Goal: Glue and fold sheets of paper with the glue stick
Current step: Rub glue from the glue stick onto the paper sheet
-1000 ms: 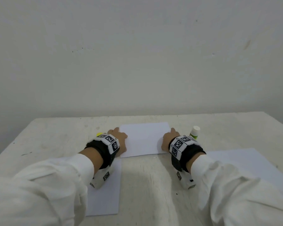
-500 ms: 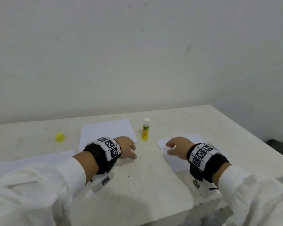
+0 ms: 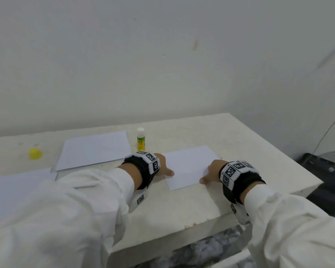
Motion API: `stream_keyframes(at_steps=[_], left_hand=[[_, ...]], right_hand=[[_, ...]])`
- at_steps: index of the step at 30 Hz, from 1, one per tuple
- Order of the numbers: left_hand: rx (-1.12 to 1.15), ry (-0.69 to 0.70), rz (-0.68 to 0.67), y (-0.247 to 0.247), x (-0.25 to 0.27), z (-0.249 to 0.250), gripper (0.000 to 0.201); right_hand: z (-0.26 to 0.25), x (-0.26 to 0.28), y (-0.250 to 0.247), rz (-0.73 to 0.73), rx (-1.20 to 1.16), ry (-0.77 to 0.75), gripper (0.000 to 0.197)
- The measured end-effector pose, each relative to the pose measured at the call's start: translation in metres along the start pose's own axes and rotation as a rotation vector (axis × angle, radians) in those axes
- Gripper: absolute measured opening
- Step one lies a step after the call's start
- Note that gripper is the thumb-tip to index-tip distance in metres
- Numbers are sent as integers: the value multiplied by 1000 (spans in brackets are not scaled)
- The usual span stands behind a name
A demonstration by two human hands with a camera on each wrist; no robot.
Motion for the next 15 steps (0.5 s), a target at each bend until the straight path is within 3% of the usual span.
stream_keyframes(at_steps=[4,7,12,15], left_hand=[[-38,-58,7,7,-12,3,74],[-51,-93,16,7,-17,2,84],[-56,-90,-43,-3,-15,9,72],[-5,-101,-15,-7,-14,12,83]], right_hand=[[-1,-8,1,1,-31,22,65],[-3,-11,1,18,-41,28,59],[-6,-16,2,51,-29,0,53],[-6,-17,1,57,-22,-4,54]])
Point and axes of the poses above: each hand's wrist, its own x-axis away from the middle knuckle, its own y-axis out of the palm, z = x × y, the point moved 3 cm from there along -x, towards the middle knuckle, and after that the axes turned 15 degrees about y, right-handed, at the moved point
